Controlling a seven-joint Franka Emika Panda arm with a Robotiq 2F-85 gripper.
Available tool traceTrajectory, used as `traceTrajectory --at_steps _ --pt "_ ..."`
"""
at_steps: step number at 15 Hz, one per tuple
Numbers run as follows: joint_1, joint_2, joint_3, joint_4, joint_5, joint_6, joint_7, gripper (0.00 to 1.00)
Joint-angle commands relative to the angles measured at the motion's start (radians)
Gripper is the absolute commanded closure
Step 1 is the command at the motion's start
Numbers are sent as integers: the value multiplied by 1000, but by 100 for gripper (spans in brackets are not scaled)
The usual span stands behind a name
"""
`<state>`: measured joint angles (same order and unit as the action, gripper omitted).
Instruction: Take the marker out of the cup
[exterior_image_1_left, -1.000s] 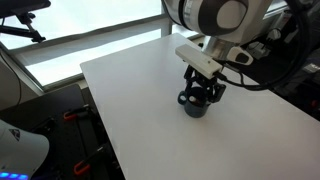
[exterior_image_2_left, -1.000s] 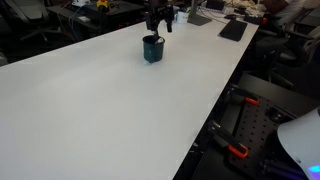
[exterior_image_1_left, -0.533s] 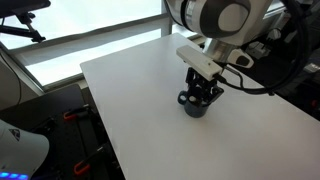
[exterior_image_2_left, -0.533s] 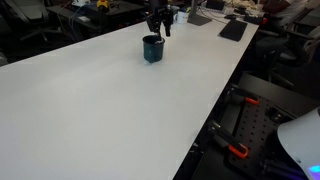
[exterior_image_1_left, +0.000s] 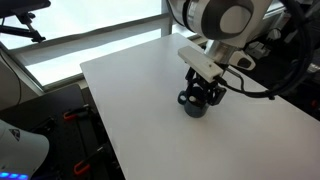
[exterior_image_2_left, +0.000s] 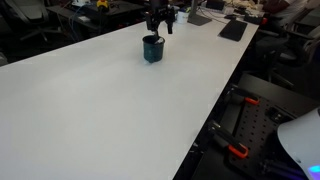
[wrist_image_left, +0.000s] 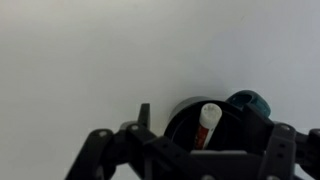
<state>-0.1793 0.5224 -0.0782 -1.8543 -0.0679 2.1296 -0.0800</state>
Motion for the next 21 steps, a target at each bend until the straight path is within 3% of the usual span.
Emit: traceTrajectory --at_steps 1,2,5,6,7,11,12,13,14,15,16,18,21 --pt "-13 7 8 23 49 -12 -48 3" --pt "-16 7 11 23 61 -7 -60 3" --pt "-20 12 12 30 81 -4 -77 21" --pt "-21 13 11 31 85 -3 -81 39" --pt "-22 13 11 32 88 -2 -85 40" --pt "-24 16 11 33 94 1 -85 61" --pt "-24 17 10 33 95 2 -84 56" --pt "-25 17 11 29 96 9 -86 34" --pt "-25 17 11 28 96 11 -86 31" --pt "-27 18 12 27 100 15 -89 45" --pt "-29 19 14 26 102 18 -92 70" --pt "-31 20 17 24 109 23 -97 71" --pt "-37 22 22 25 130 25 -122 96"
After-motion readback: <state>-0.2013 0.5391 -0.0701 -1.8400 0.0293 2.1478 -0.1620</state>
